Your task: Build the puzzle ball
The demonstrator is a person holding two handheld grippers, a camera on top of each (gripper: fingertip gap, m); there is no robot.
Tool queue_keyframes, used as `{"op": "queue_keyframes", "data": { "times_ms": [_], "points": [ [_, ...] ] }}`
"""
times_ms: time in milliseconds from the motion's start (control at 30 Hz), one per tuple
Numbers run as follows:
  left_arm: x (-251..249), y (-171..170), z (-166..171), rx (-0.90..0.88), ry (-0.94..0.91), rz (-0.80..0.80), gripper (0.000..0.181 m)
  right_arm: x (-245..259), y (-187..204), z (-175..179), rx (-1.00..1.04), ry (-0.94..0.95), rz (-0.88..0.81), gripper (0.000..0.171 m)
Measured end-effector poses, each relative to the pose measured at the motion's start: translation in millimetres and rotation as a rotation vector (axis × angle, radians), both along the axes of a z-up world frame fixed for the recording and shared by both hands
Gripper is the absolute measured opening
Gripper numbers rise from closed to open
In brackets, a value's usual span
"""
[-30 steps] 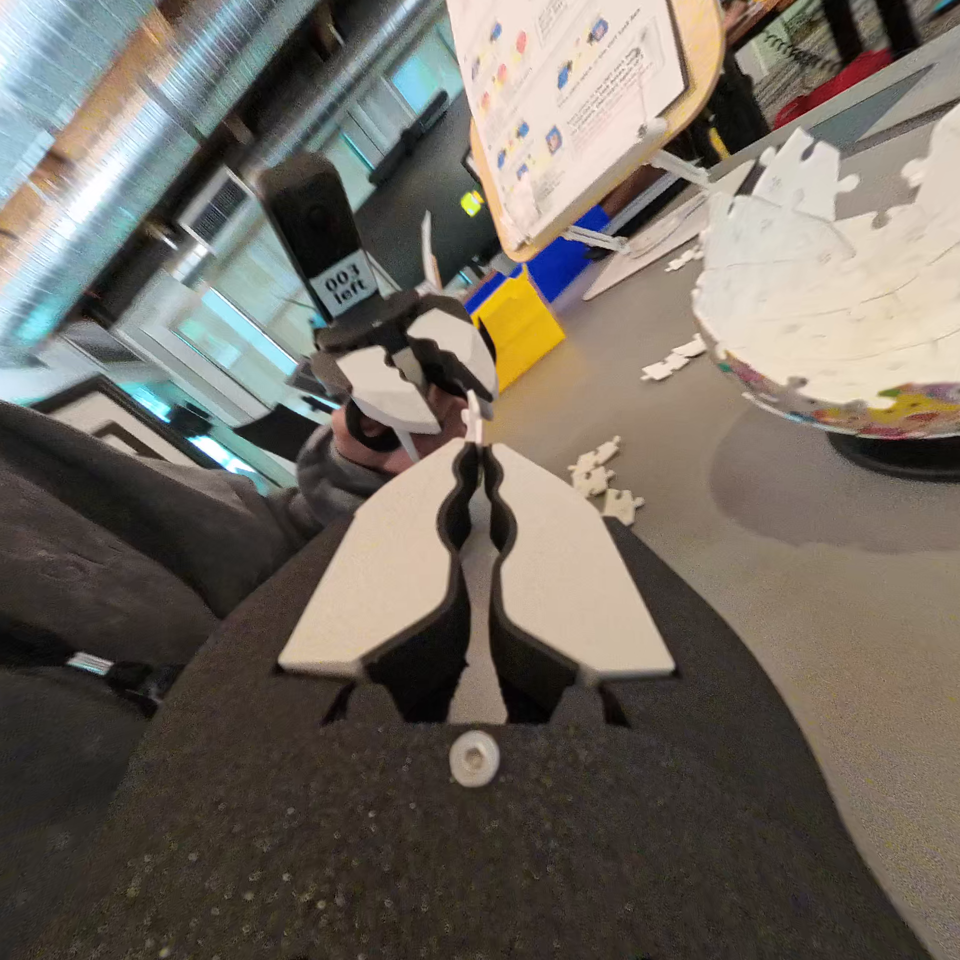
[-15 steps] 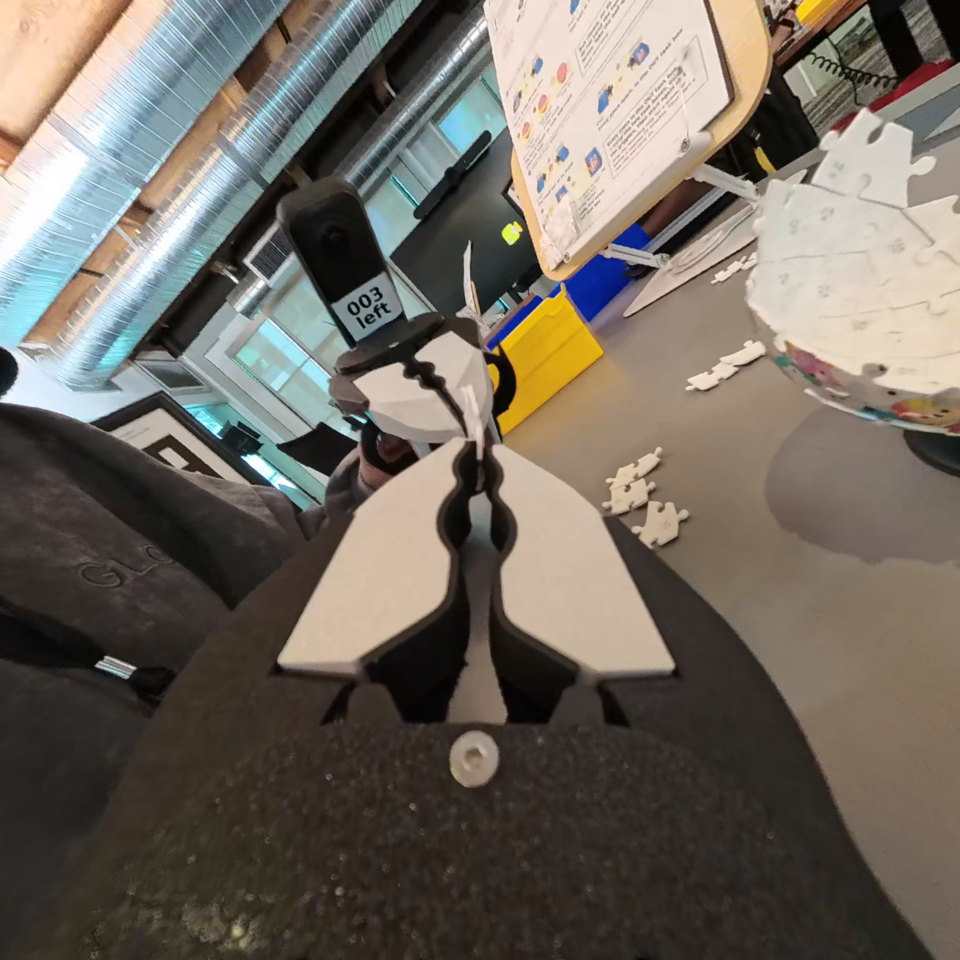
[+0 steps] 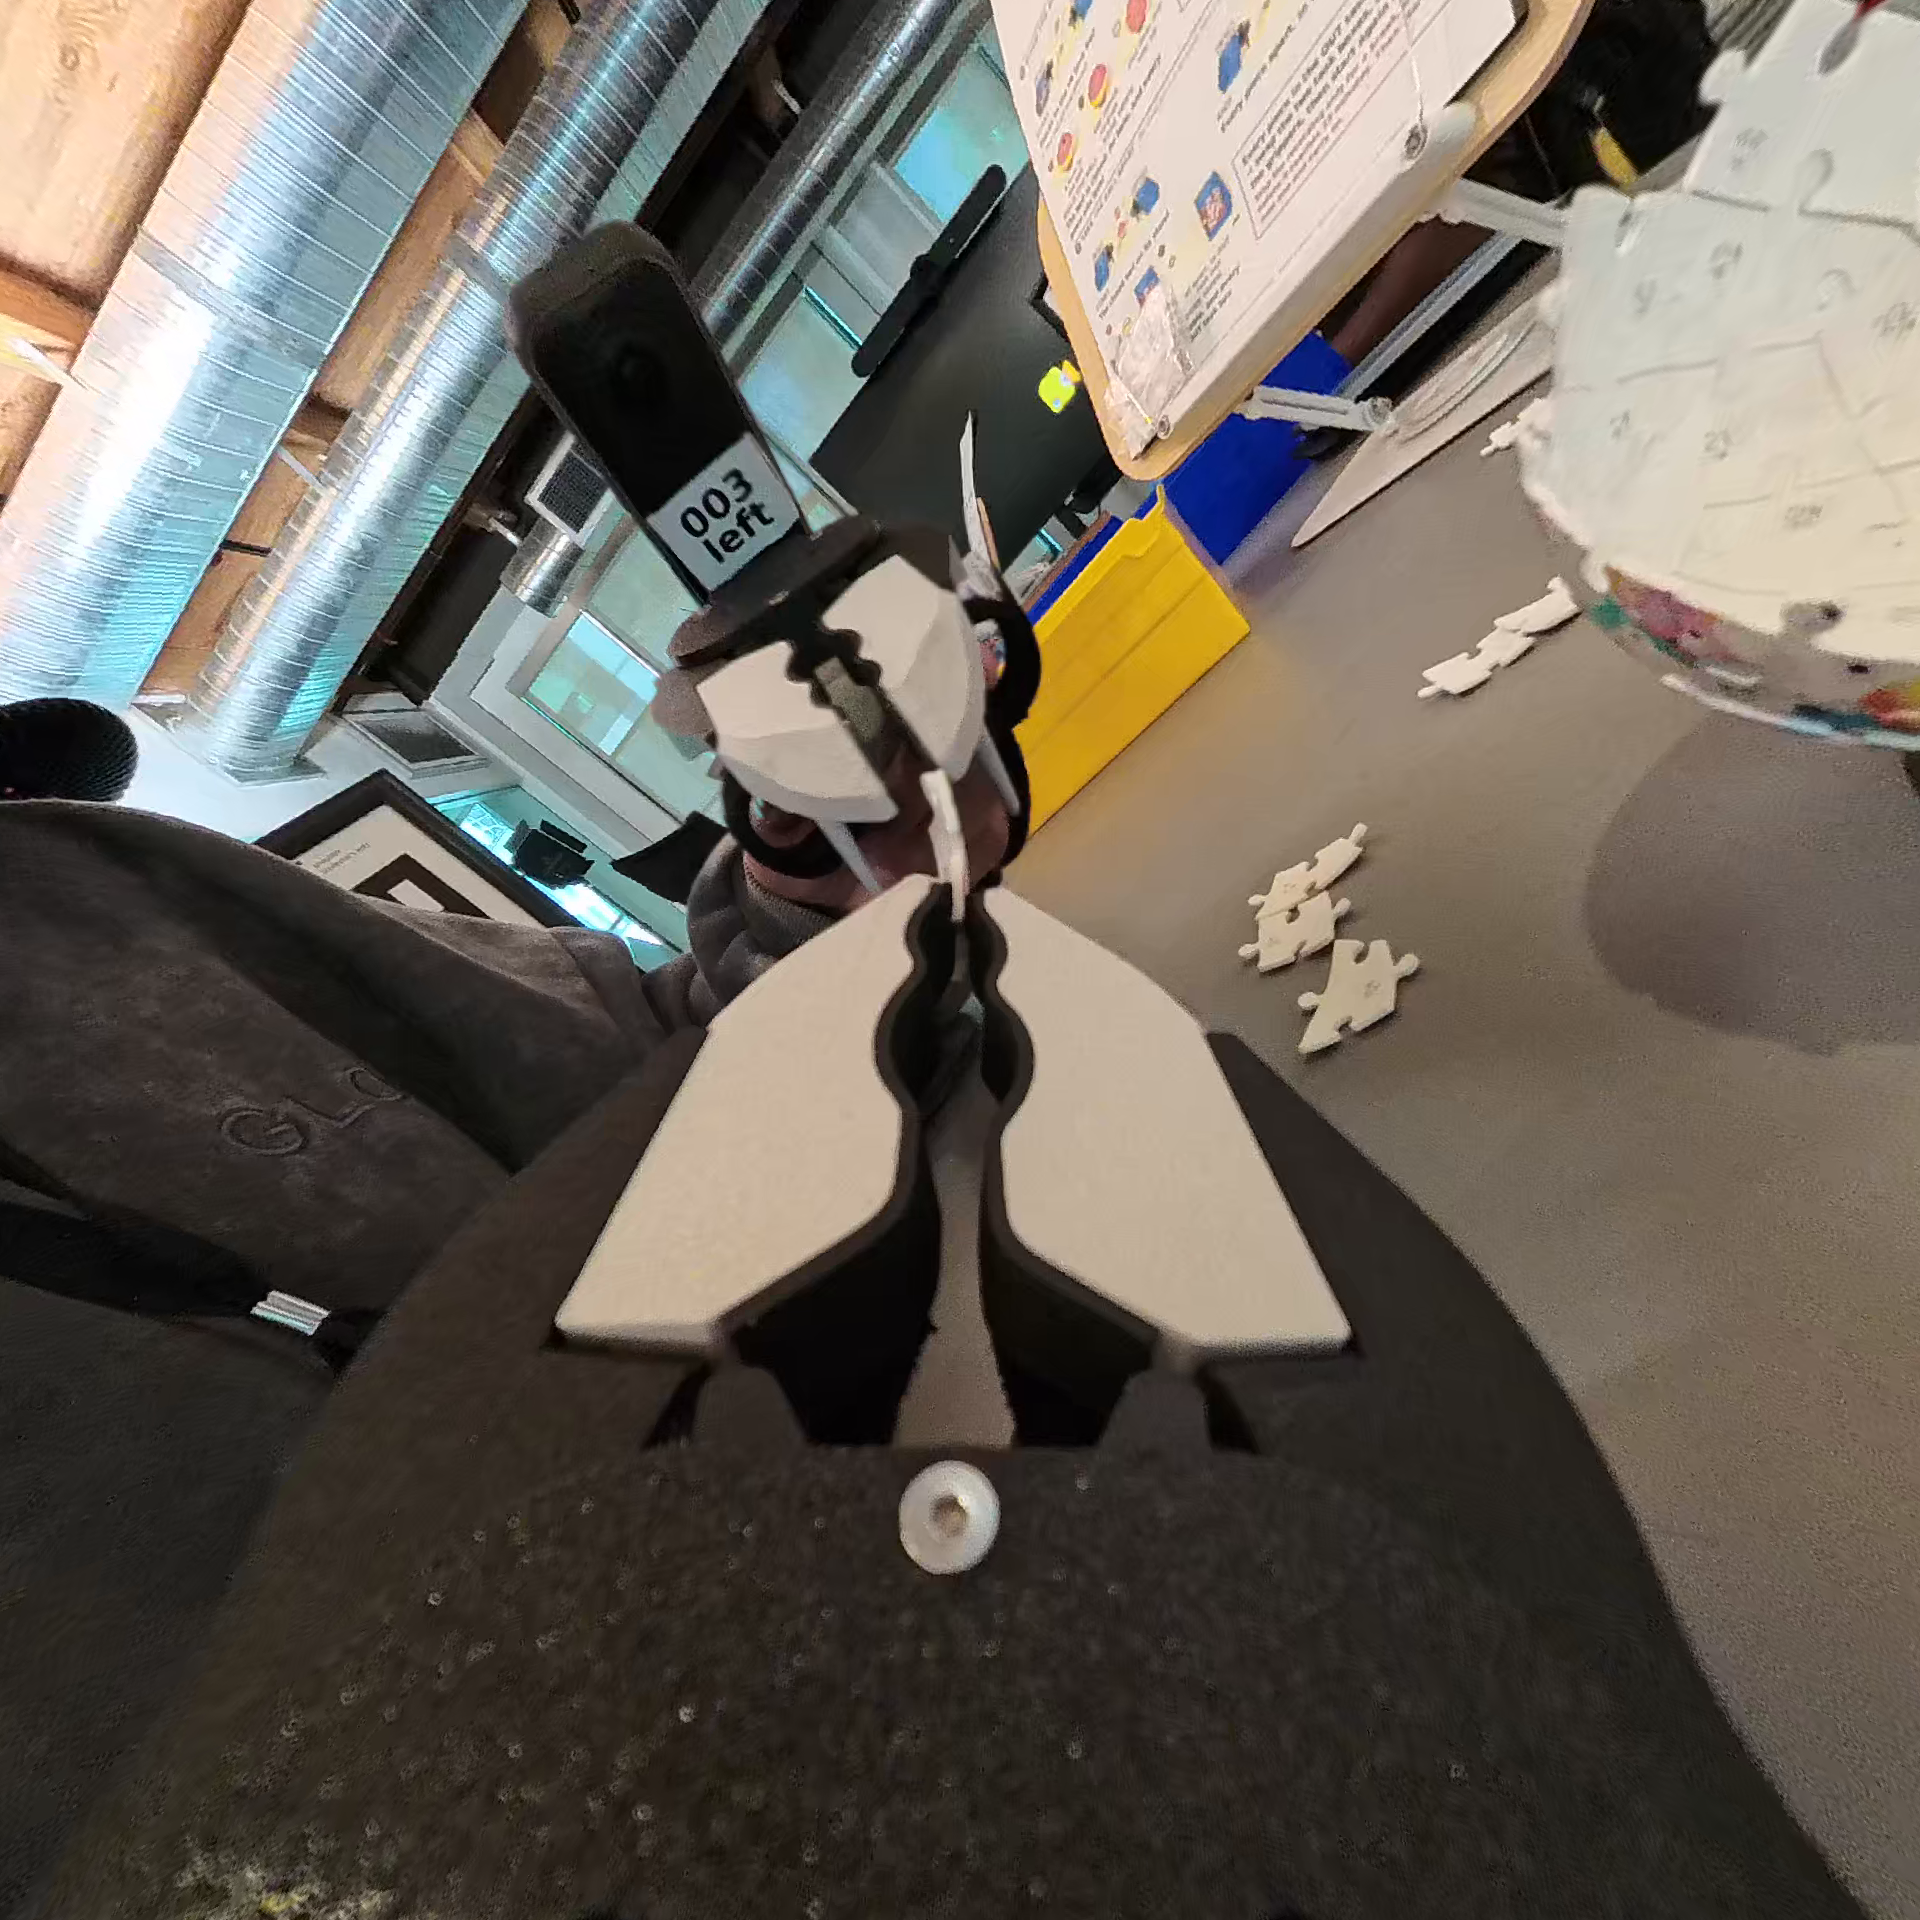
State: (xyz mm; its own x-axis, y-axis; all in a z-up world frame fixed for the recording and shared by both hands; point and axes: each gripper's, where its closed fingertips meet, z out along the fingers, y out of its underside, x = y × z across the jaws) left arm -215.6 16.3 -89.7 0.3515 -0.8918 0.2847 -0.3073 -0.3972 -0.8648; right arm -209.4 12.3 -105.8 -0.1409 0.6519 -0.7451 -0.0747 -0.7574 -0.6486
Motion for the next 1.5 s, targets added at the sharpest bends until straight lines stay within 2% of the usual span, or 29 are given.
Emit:
{"op": "queue_keyframes", "data": {
  "times_ms": [133,233,300,467,633,767,867,1033,1133,1200,1300,1433,1500],
  "points": [
    [1,-1,0,0.001,-0.005,-0.007,0.012,-1,-1,-1,-0.011,0.002,0.018,0.002],
    [4,-1,-5,-0.045,-0.015,-0.010,0.013,-5,-7,-6,0.053,-0.062,0.037,0.002],
    [5,-3,-13,-0.081,-0.005,-0.016,0.003,-4,-4,-6,0.094,-0.088,0.015,0.002],
    [12,-1,-20,-0.128,-0.096,0.074,0.002,5,12,6,0.127,-0.046,-0.074,0.003],
    [22,-5,-35,-0.188,-0.161,0.132,0.002,5,13,3,0.113,-0.045,-0.078,0.005],
    [8,5,-22,-0.154,-0.243,0.229,0.001,12,17,8,0.089,-0.001,-0.115,0.010],
    [-1,10,-12,-0.161,-0.345,0.285,0.001,17,21,5,0.091,-0.007,-0.132,0.007],
    [10,5,-13,-0.200,-0.408,0.266,0.001,7,15,7,0.104,-0.009,-0.101,0.008],
    [19,1,-17,-0.204,-0.397,0.247,0.002,7,13,6,0.140,-0.028,-0.100,0.002],
    [20,-2,-23,-0.196,-0.327,0.204,0.003,7,11,-2,0.200,-0.120,-0.096,0.002],
    [17,-8,-27,-0.144,-0.161,0.102,0.018,7,8,-9,0.300,-0.233,-0.061,0.002],
    [16,-15,-34,-0.001,0.110,-0.003,0.020,12,0,-18,0.402,-0.345,0.039,0.002],
    [14,-16,-34,0.057,0.189,-0.037,0.021,16,-4,-26,0.426,-0.393,0.085,0.002]
  ]
}}
